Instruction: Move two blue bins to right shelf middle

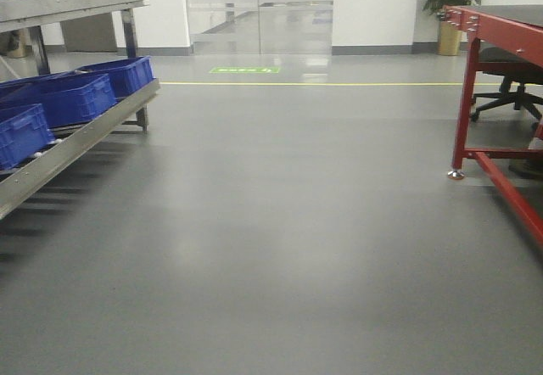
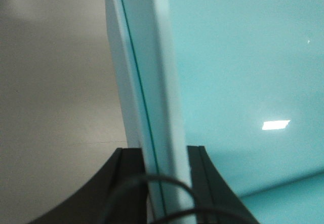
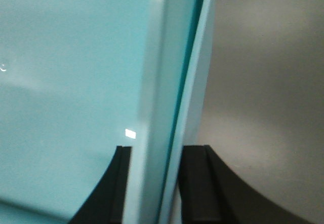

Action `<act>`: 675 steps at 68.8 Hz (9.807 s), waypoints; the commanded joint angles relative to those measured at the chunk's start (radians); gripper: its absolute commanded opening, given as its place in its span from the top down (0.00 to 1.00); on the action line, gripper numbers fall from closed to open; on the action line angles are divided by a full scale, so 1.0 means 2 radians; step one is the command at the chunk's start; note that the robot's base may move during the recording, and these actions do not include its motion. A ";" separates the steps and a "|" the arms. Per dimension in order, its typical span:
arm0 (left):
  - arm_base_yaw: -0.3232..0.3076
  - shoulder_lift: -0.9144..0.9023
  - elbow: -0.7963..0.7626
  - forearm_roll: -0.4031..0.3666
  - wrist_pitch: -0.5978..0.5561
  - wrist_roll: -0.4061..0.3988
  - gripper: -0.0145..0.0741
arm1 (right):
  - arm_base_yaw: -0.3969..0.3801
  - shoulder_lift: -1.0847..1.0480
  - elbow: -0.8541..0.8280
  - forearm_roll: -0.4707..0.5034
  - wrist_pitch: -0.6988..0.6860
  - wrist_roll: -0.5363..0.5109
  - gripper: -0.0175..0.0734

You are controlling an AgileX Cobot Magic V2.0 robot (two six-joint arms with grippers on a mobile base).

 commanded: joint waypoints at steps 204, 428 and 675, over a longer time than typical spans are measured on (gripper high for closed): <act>-0.003 -0.011 -0.010 -0.045 -0.024 0.008 0.96 | 0.001 -0.005 -0.006 -0.005 -0.059 0.004 0.98; -0.003 -0.011 -0.010 -0.044 -0.025 0.008 0.96 | 0.001 -0.005 -0.006 -0.005 -0.059 0.004 0.98; -0.003 -0.011 -0.010 -0.044 -0.026 0.008 0.96 | 0.001 -0.005 -0.006 -0.005 -0.059 0.004 0.98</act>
